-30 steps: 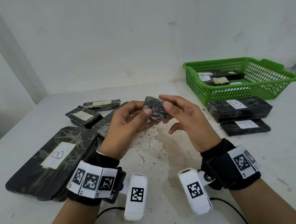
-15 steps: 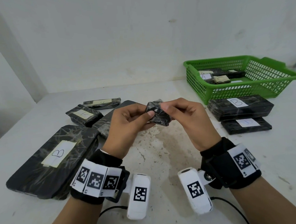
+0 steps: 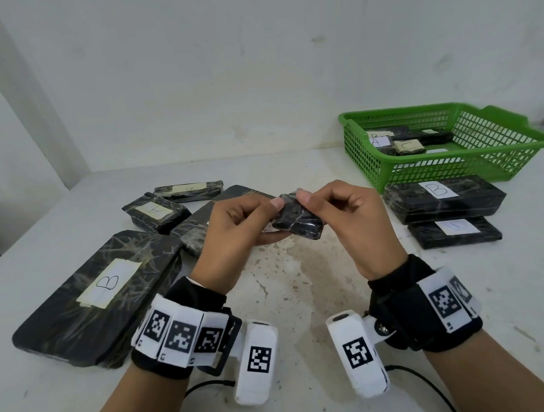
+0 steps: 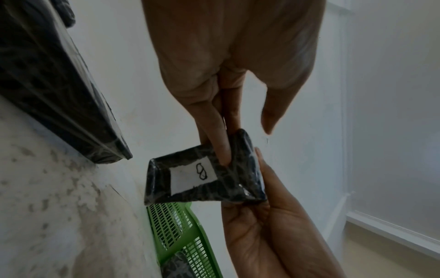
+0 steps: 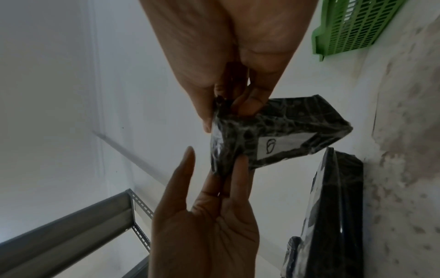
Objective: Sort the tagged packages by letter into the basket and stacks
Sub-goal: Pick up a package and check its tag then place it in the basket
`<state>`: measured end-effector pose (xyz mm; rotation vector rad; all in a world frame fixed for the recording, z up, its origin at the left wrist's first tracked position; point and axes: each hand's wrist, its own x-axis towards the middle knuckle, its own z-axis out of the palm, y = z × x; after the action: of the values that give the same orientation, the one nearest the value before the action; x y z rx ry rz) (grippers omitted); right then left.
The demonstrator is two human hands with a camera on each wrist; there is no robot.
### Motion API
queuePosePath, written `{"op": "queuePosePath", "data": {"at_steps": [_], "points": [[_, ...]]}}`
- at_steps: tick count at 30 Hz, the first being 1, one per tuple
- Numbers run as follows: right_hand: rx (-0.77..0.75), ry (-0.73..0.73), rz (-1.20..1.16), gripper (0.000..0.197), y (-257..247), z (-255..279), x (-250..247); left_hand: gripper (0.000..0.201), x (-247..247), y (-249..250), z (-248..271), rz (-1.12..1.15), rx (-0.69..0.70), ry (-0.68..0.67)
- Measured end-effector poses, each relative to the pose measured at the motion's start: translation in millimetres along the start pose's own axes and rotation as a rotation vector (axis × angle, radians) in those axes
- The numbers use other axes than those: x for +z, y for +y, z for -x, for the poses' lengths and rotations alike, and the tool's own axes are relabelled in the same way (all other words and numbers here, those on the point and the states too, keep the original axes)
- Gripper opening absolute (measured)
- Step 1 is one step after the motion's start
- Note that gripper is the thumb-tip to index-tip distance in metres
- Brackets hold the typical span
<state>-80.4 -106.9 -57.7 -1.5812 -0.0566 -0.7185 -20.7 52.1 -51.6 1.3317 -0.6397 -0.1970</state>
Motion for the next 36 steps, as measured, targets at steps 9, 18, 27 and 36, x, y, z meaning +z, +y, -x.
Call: {"op": "queuePosePath", "data": {"at_steps": [9, 18, 27, 36], "points": [[0.016, -0.052, -0.011, 0.029, -1.1, 2.0, 2.6, 0.021, -0.6, -1.3, -0.3, -0.054, 0.038, 0.009], [0.019, -0.056, -0.023, 0.017, 1.8, 1.4, 1.3, 0.019, -0.6, -3.5, -1.4, -0.063, 0.023, 0.024], [0.053, -0.039, -0.073, 0.011, 1.4, 0.9, 0.3, 0.015, -3.0, -1.2, -1.4, 0.0, -0.016, -0.051], [0.119, -0.101, -0.087, 0.015, -2.2, -0.2, 0.6, 0.015, -4.3, 2.0, -1.6, 0.028, -0.026, -0.025]]}}
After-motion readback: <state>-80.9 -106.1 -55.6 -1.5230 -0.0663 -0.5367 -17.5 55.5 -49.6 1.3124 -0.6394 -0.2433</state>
